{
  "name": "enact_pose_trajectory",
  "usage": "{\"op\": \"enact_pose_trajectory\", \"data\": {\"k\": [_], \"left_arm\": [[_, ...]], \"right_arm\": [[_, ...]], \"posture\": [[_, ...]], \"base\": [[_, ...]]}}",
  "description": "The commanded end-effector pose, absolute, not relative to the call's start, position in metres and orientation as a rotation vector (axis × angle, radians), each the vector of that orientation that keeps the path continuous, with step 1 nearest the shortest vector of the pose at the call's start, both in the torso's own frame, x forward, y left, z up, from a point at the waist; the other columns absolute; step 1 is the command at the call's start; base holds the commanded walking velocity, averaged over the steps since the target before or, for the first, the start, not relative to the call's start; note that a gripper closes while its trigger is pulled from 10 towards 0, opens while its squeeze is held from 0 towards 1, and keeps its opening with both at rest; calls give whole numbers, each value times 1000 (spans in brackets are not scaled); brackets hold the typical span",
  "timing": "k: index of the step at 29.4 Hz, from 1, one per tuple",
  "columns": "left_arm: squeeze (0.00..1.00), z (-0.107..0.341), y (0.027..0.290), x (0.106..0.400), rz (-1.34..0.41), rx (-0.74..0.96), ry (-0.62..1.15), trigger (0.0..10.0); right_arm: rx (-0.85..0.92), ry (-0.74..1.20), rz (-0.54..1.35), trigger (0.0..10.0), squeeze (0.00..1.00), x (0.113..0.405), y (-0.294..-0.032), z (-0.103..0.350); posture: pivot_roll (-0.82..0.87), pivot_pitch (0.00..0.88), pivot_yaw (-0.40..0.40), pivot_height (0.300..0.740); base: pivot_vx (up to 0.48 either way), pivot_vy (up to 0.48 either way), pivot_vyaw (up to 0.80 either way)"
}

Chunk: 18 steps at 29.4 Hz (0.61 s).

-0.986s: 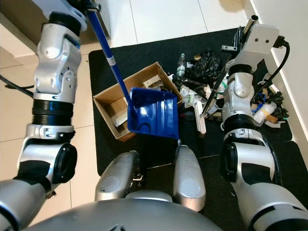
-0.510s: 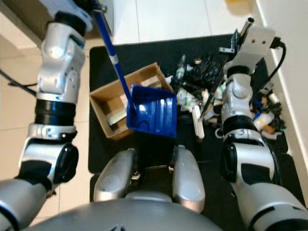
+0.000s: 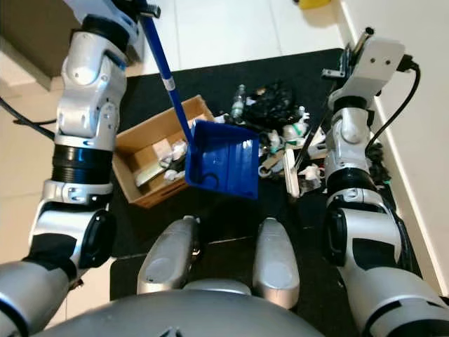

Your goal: Sweep floor

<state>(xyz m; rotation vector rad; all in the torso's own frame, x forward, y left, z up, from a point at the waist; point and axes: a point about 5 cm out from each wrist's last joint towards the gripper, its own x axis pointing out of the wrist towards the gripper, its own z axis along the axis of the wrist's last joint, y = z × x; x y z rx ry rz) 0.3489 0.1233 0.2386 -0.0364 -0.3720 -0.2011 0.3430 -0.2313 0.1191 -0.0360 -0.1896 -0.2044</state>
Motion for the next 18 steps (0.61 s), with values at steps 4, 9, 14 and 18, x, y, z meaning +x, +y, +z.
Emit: {"op": "enact_pose_trajectory", "data": {"k": [4,9,14,18], "left_arm": [[0,246,125,348,-195,-38,-408,10000],[0,246,125,348,-194,-35,-406,10000],[0,243,124,347,-205,-40,-394,10000],[0,239,120,345,-224,-57,-377,10000]], "right_arm": [[-29,-193,-198,10000,0,345,-227,120],[-29,-193,-197,10000,0,344,-227,120],[-30,-190,-196,10000,0,344,-227,119],[-32,-190,-196,10000,0,344,-227,119]], "posture": [[107,83,27,740],[107,83,27,740],[108,83,28,740],[108,82,28,740]], "base": [[0,0,0],[0,0,0],[0,0,0],[0,0,0]]}}
